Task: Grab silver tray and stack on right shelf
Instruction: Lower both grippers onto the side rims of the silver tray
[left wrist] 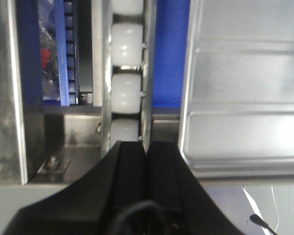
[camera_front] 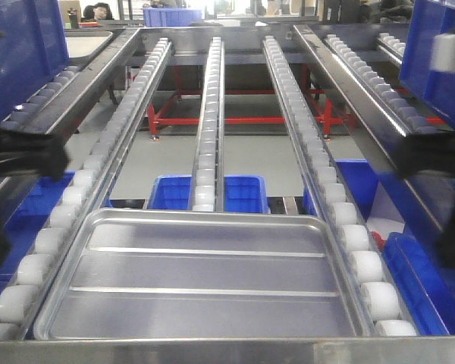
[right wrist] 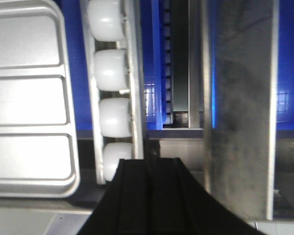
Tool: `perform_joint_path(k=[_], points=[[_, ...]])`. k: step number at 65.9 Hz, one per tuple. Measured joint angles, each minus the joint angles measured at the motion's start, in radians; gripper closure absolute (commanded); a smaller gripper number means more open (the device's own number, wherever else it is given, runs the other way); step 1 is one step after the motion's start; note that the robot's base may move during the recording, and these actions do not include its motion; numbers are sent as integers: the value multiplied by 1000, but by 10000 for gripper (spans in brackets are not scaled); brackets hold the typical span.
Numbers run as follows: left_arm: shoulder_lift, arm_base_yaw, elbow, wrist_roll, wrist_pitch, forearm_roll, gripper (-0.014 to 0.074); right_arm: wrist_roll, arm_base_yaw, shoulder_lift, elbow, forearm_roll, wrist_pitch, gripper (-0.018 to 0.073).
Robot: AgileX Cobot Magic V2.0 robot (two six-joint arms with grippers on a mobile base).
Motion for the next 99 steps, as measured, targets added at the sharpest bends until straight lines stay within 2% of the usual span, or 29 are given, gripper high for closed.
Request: perform_joint_path(k=[6, 15, 35, 77, 82, 88, 92, 99], points=[[29, 0, -21, 0, -9, 11, 689, 131, 72, 60, -47, -103, 24, 480], [65, 0, -30, 0, -31, 18, 689, 205, 151, 152, -143, -147, 32, 480], [111, 0, -32, 0, -92, 21, 689, 188, 160, 269, -222, -86, 18, 480], [141, 0, -39, -1, -150, 55, 689, 182, 160, 271, -225, -83, 20, 478], [141, 0, -39, -1, -152, 59, 689, 182, 160, 271, -225, -83, 20, 454], [141, 0, -39, -1, -152, 59, 687, 182, 160, 271, -225, -83, 20, 368], [141, 0, -39, -1, -152, 59, 629, 182, 160, 271, -225, -83, 20, 286], [152, 0, -39, -2, -159, 56, 433, 179, 160, 271, -225, -82, 20, 195]])
